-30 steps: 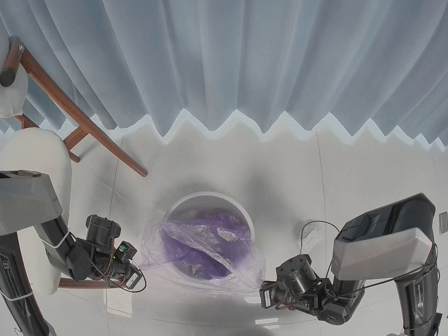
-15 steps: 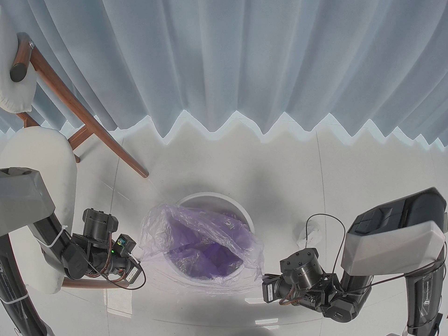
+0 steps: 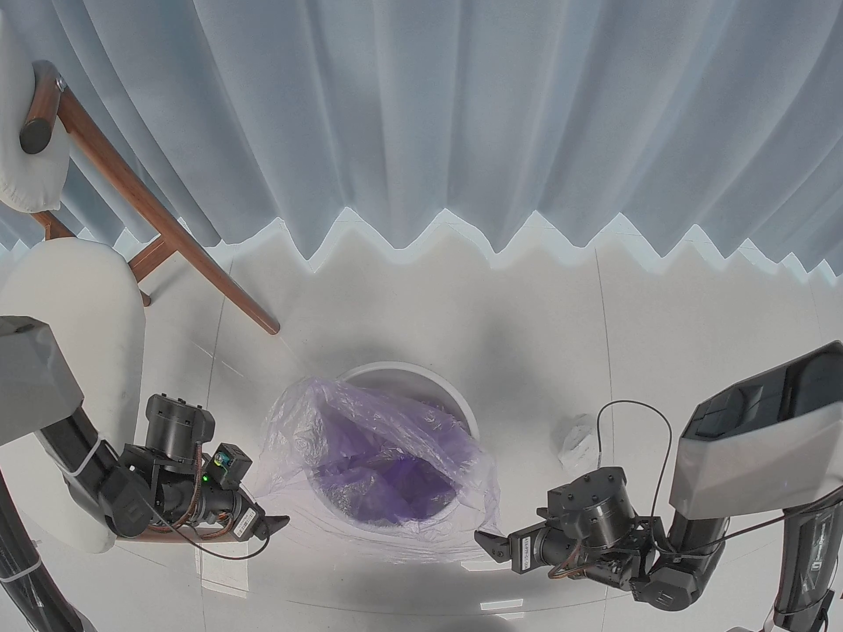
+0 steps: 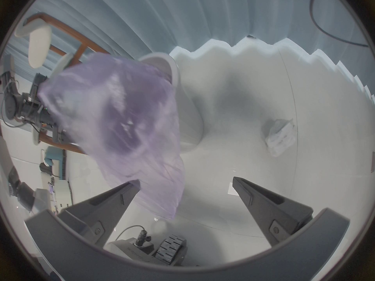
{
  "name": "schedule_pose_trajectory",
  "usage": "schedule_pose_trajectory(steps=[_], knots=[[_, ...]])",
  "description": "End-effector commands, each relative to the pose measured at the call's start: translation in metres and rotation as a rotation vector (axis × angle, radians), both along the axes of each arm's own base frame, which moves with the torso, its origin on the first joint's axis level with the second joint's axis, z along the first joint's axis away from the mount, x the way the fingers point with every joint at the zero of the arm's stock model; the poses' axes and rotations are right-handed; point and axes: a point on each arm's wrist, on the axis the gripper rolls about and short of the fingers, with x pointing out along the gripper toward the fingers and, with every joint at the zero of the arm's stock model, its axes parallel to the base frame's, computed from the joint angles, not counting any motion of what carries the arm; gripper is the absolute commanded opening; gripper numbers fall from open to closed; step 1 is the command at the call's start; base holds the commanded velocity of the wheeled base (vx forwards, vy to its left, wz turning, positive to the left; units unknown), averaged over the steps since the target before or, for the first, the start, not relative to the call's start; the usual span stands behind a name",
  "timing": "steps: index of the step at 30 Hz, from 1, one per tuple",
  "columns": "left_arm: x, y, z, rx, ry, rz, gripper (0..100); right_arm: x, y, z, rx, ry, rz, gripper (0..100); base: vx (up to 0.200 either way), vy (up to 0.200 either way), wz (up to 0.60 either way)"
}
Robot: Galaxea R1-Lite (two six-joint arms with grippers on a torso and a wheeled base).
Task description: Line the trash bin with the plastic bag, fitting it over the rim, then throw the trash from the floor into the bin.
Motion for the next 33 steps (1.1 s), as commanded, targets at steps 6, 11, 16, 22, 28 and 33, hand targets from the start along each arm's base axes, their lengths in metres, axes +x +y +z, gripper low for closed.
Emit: schedule_pose_trajectory(steps=[6, 11, 16, 22, 28, 33], knots=[[-0.022, -0.005, 0.042, -0.053, -0.150, -0.035, 100, -0.009, -0.015, 0.052, 0.120, -0.175, 0.047, 100, 0.000, 0.000, 0.00], [-0.008, -0.009, 0.052, -0.068, -0.213, -0.031, 100, 0.002, -0.012, 0.061, 0.115, -0.246, 0.057, 100, 0.000, 0.000, 0.00], [0.008, -0.013, 0.060, -0.085, -0.257, -0.019, 100, 0.014, -0.003, 0.069, 0.134, -0.302, 0.063, 100, 0.000, 0.000, 0.00], [0.032, -0.020, 0.059, -0.121, -0.267, 0.008, 100, 0.043, -0.002, 0.070, 0.155, -0.346, 0.008, 100, 0.000, 0.000, 0.00], [0.040, -0.030, 0.052, -0.134, -0.249, -0.004, 100, 0.063, -0.006, 0.073, 0.169, -0.379, -0.036, 100, 0.000, 0.000, 0.00], [0.053, -0.040, 0.052, -0.161, -0.263, -0.005, 100, 0.066, -0.005, 0.073, 0.182, -0.386, -0.026, 100, 0.000, 0.000, 0.00]])
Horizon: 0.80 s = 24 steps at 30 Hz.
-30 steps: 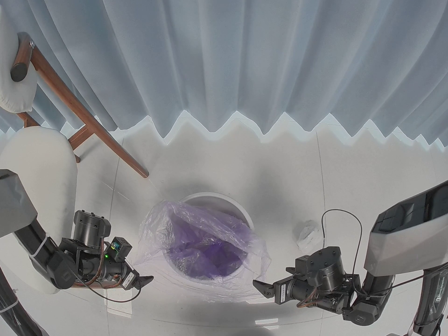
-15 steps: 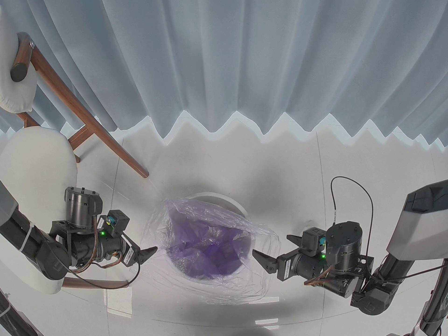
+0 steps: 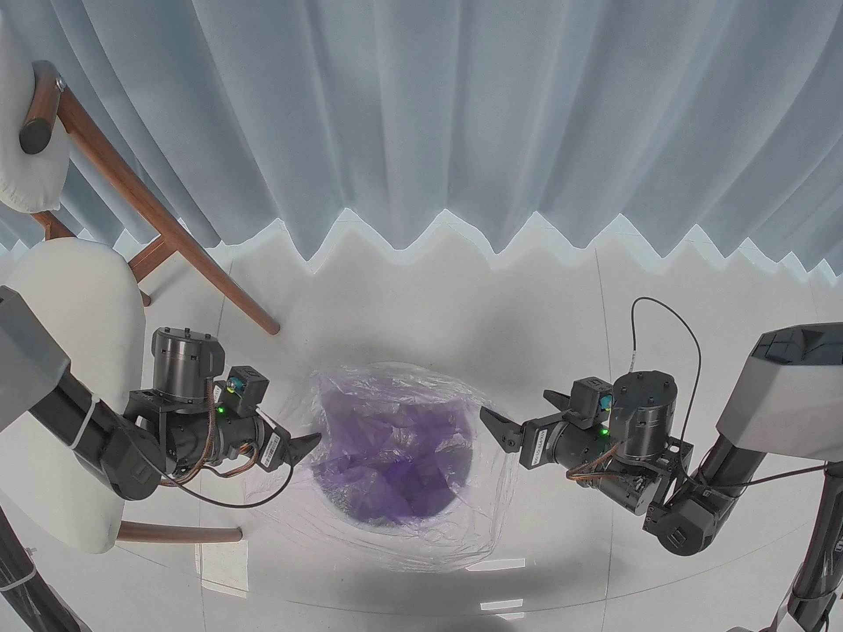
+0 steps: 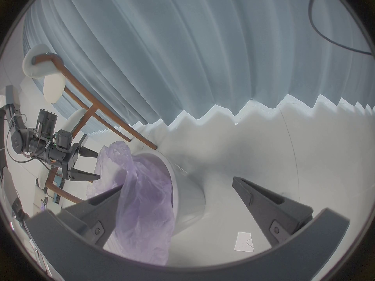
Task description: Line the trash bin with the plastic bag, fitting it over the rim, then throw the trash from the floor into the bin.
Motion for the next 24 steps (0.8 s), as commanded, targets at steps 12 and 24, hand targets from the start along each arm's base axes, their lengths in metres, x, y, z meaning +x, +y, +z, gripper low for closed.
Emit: schedule_pose_trajectory(steps=[12, 24], knots=[[0.040, -0.020, 0.009, -0.081, -0.067, 0.015, 0, 0.020, 0.007, 0.005, 0.053, -0.038, 0.038, 0, 0.000, 0.000, 0.00], [0.069, -0.029, 0.017, -0.252, -0.071, 0.101, 0, 0.081, 0.006, 0.005, 0.069, -0.027, 0.034, 0, 0.000, 0.000, 0.00]])
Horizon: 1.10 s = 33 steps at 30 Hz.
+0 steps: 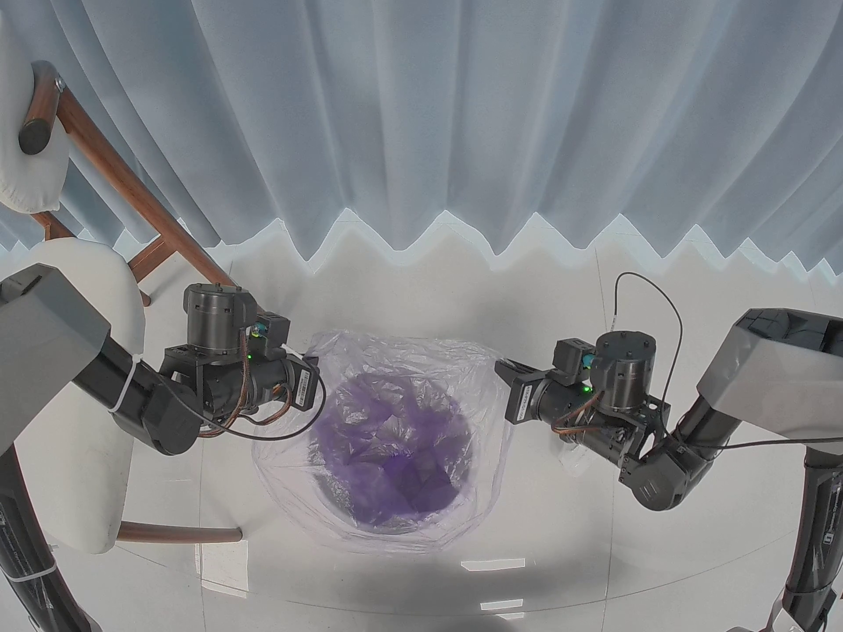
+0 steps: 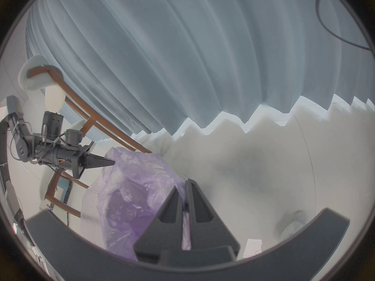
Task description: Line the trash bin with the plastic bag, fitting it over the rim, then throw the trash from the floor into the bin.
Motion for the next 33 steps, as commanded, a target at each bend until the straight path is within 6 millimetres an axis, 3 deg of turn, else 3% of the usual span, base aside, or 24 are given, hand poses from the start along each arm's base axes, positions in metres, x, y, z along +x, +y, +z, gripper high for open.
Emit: schedule_pose_trajectory(steps=[1, 5, 9, 14, 21, 26, 33], knots=[[0.013, -0.007, 0.001, -0.078, 0.009, 0.027, 0, 0.032, -0.003, -0.001, 0.000, 0.012, -0.022, 0, 0.000, 0.000, 0.00], [0.019, -0.005, -0.007, -0.081, 0.029, 0.042, 0, 0.055, -0.006, -0.001, 0.001, 0.012, -0.050, 0, 0.000, 0.000, 0.00], [0.020, -0.005, -0.011, -0.083, 0.043, 0.051, 0, 0.067, -0.009, -0.010, -0.009, 0.031, -0.066, 0, 0.000, 0.000, 0.00], [0.022, -0.005, -0.022, -0.107, 0.084, 0.073, 0, 0.068, -0.012, -0.032, -0.037, 0.082, -0.066, 0, 0.000, 0.000, 0.00], [0.021, 0.002, -0.031, -0.104, 0.115, 0.112, 0, 0.067, -0.009, -0.047, -0.054, 0.113, -0.060, 0, 0.000, 0.000, 0.00], [0.015, 0.008, -0.038, -0.093, 0.145, 0.126, 0, 0.056, -0.004, -0.055, -0.068, 0.137, -0.037, 0, 0.000, 0.000, 0.00], [0.016, 0.012, -0.033, -0.110, 0.112, 0.168, 0, 0.051, -0.009, -0.053, -0.058, 0.111, -0.050, 0, 0.000, 0.000, 0.00]])
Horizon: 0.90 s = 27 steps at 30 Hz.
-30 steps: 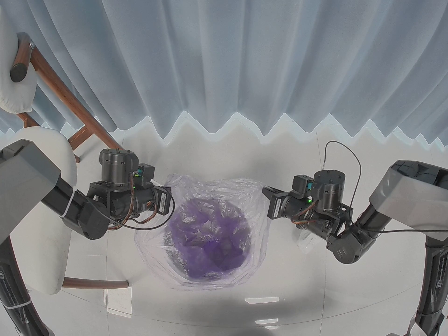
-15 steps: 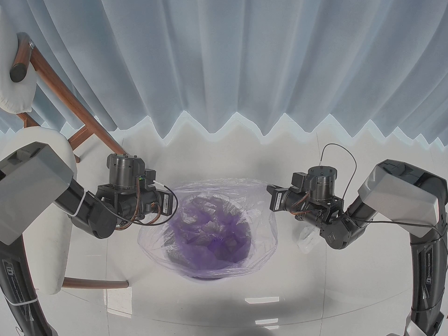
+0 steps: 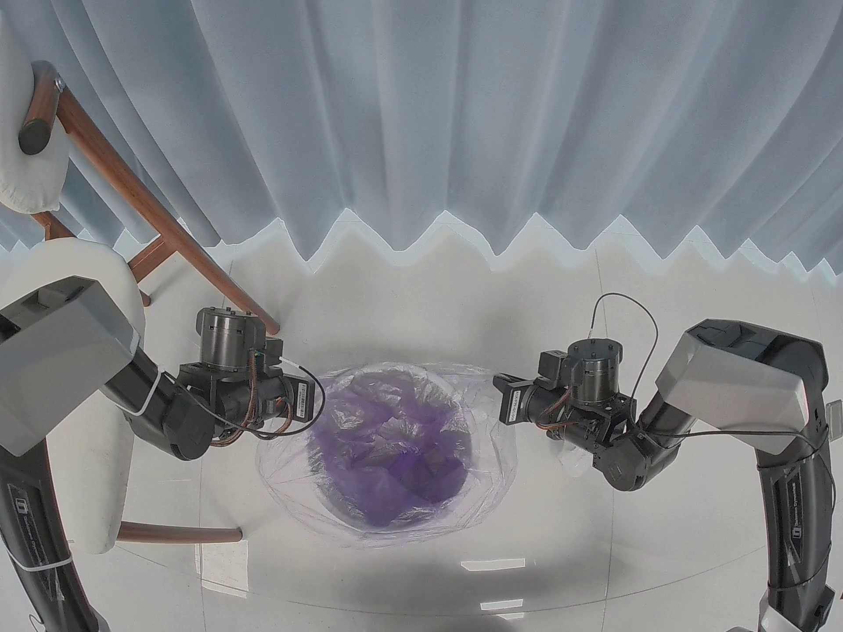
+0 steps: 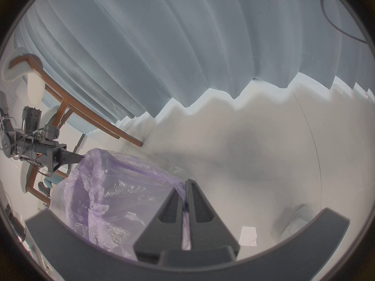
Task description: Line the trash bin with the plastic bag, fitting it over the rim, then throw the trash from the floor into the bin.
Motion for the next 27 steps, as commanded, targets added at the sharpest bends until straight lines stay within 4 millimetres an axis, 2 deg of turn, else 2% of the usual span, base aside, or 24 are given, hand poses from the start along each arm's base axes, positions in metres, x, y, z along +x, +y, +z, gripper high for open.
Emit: schedule_pose_trajectory(steps=[1, 2, 3, 7, 11, 13, 14, 15, 16, 17, 19, 27], knots=[[-0.002, 0.002, 0.004, -0.011, -0.017, 0.031, 0, -0.006, -0.006, -0.001, -0.004, 0.005, -0.012, 0, 0.000, 0.000, 0.00], [-0.003, 0.003, 0.004, -0.011, -0.014, 0.031, 100, -0.008, -0.008, 0.001, -0.003, 0.002, -0.015, 0, 0.000, 0.000, 0.00], [-0.007, 0.004, 0.007, -0.008, -0.018, 0.029, 100, -0.012, -0.012, 0.002, 0.001, -0.006, -0.018, 100, 0.000, 0.000, 0.00], [-0.010, 0.002, 0.019, -0.026, -0.057, 0.026, 100, -0.024, -0.023, 0.016, 0.049, -0.061, -0.039, 100, 0.000, 0.000, 0.00], [-0.020, 0.006, 0.033, -0.056, -0.126, 0.033, 100, -0.047, -0.033, 0.030, 0.126, 0.004, -0.067, 100, 0.000, 0.000, 0.00], [-0.022, 0.007, 0.035, -0.059, -0.135, 0.033, 100, -0.051, -0.035, 0.033, 0.146, 0.021, -0.071, 100, 0.000, 0.000, 0.00], [-0.033, 0.009, 0.045, -0.066, -0.157, 0.030, 100, -0.064, -0.041, 0.037, 0.179, 0.065, -0.088, 100, 0.000, 0.000, 0.00], [-0.033, 0.009, 0.045, -0.066, -0.157, 0.030, 100, -0.064, -0.041, 0.037, 0.179, 0.065, -0.088, 100, 0.000, 0.000, 0.00], [-0.046, 0.011, 0.051, -0.067, -0.154, 0.026, 100, -0.076, -0.047, 0.036, 0.171, 0.096, -0.092, 100, 0.000, 0.000, 0.00], [-0.046, 0.011, 0.051, -0.067, -0.154, 0.026, 100, -0.076, -0.047, 0.036, 0.171, 0.096, -0.092, 100, 0.000, 0.000, 0.00], [-0.066, 0.012, 0.045, -0.053, -0.110, 0.012, 100, -0.091, -0.050, 0.032, 0.154, 0.133, -0.084, 100, 0.000, 0.000, 0.00], [-0.107, -0.002, 0.014, -0.059, 0.052, -0.046, 100, -0.118, -0.034, 0.023, 0.119, 0.182, -0.013, 100, 0.000, 0.000, 0.00]])
